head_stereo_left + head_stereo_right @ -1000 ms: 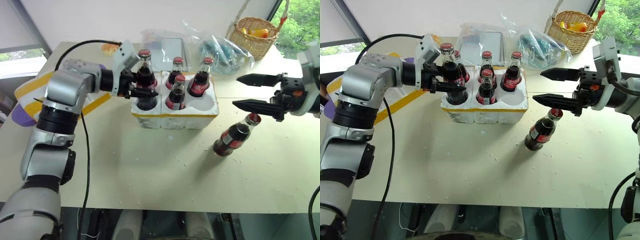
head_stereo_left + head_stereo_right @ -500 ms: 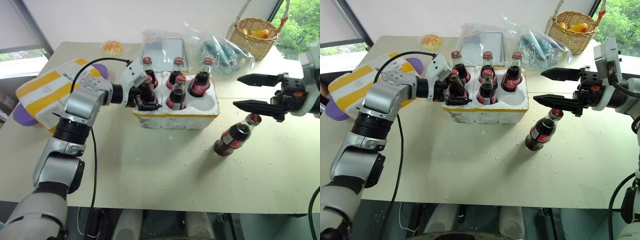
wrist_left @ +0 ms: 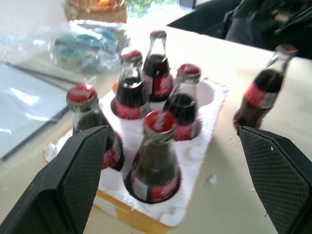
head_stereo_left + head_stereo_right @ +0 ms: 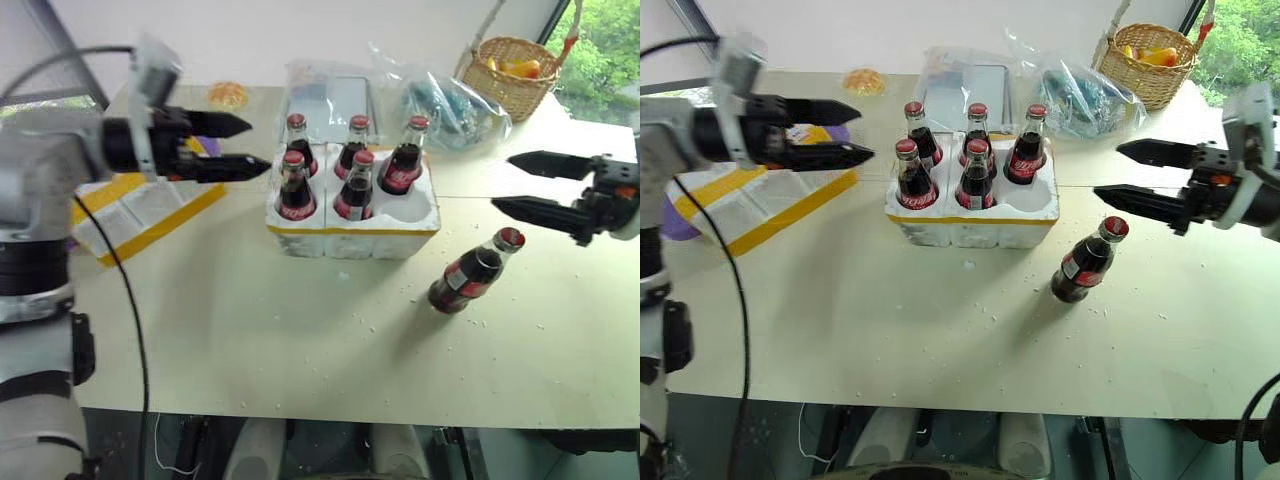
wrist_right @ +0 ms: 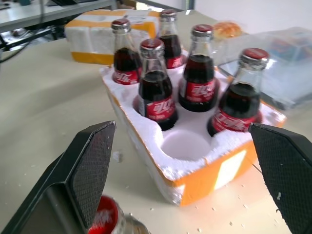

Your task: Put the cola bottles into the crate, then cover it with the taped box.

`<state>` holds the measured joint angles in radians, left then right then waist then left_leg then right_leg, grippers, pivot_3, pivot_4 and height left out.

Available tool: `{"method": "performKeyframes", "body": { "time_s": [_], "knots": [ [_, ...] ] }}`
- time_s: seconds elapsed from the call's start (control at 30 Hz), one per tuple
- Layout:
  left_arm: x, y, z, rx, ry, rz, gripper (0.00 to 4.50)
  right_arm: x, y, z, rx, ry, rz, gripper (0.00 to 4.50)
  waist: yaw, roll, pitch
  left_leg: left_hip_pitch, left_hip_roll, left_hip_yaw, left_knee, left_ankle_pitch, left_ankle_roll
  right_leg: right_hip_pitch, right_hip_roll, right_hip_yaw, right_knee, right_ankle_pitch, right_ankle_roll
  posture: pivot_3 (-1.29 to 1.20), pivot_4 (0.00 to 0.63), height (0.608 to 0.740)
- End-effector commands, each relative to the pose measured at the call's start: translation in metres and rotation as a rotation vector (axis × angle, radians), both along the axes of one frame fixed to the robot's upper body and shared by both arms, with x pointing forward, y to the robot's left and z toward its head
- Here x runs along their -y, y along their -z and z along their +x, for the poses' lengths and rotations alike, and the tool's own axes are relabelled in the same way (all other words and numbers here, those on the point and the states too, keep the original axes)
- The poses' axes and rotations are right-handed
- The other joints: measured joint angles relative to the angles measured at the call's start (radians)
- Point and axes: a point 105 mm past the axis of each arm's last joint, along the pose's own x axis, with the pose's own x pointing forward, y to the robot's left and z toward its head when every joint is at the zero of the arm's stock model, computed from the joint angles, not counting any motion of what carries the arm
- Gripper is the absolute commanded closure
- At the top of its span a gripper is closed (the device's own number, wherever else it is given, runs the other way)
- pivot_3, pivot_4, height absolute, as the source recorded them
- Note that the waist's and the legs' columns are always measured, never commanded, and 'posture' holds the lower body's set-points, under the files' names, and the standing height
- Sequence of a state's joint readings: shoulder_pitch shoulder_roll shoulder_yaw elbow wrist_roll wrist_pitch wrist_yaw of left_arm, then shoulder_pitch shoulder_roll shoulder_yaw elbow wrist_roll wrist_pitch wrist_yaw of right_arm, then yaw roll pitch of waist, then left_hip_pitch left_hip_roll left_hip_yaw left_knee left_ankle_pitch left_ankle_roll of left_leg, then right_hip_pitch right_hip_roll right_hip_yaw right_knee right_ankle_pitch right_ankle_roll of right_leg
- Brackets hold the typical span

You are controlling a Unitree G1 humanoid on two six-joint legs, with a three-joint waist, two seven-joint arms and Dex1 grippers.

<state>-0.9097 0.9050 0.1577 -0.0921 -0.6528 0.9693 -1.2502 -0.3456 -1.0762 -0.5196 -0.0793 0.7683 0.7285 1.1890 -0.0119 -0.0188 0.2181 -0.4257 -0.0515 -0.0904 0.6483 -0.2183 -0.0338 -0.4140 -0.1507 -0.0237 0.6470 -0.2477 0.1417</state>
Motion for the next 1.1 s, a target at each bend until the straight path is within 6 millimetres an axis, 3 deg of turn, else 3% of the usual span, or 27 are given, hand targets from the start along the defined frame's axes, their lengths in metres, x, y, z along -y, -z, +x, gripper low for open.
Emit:
{"method": "performKeyframes", "body": {
  "time_s": [0.03, 0.27, 0.47, 0.73, 1.1],
  "knots": [
    [0.004, -0.01, -0.041, -0.015, 0.158, -0.008, 0.07, 0.015, -0.013, -0.022, 0.062, 0.047, 0.011, 0.0, 0.0, 0.0, 0.0, 0.001, 0.0, 0.0, 0.0, 0.0, 0.0, 0.0, 0.0, 0.0, 0.0, 0.0, 0.0, 0.0, 0.15, 0.737],
    [0.003, 0.029, -0.037, -0.079, 0.14, 0.062, 0.07, 0.038, 0.033, -0.049, -0.032, 0.17, -0.05, 0.0, -0.001, 0.001, -0.001, 0.012, 0.003, 0.003, 0.0, 0.0, 0.0, 0.011, 0.001, 0.0, -0.001, -0.002, -0.001, 0.0, 0.15, 0.737],
    [0.009, 0.037, -0.023, -0.063, 0.155, 0.07, 0.07, 0.015, 0.071, -0.071, -0.142, 0.136, -0.029, 0.0, 0.001, 0.001, -0.001, 0.013, 0.007, 0.006, 0.0, -0.001, 0.0, 0.011, 0.002, 0.001, -0.002, -0.001, -0.005, 0.0, 0.15, 0.737],
    [0.018, 0.041, -0.012, -0.05, 0.173, 0.065, 0.07, -0.012, 0.101, -0.056, -0.101, 0.199, 0.045, 0.0, 0.002, 0.0, -0.001, 0.012, 0.009, 0.006, -0.001, -0.001, 0.0, 0.011, 0.002, 0.001, -0.004, -0.001, -0.005, 0.0, 0.15, 0.737],
    [0.02, 0.036, -0.011, -0.042, 0.162, 0.05, 0.07, -0.023, 0.12, -0.03, -0.135, 0.213, 0.177, 0.0, 0.001, 0.0, -0.001, 0.012, 0.009, 0.006, -0.002, -0.001, 0.0, 0.011, 0.003, 0.001, -0.007, 0.0, -0.006, 0.0, 0.15, 0.737]
  ]
}}
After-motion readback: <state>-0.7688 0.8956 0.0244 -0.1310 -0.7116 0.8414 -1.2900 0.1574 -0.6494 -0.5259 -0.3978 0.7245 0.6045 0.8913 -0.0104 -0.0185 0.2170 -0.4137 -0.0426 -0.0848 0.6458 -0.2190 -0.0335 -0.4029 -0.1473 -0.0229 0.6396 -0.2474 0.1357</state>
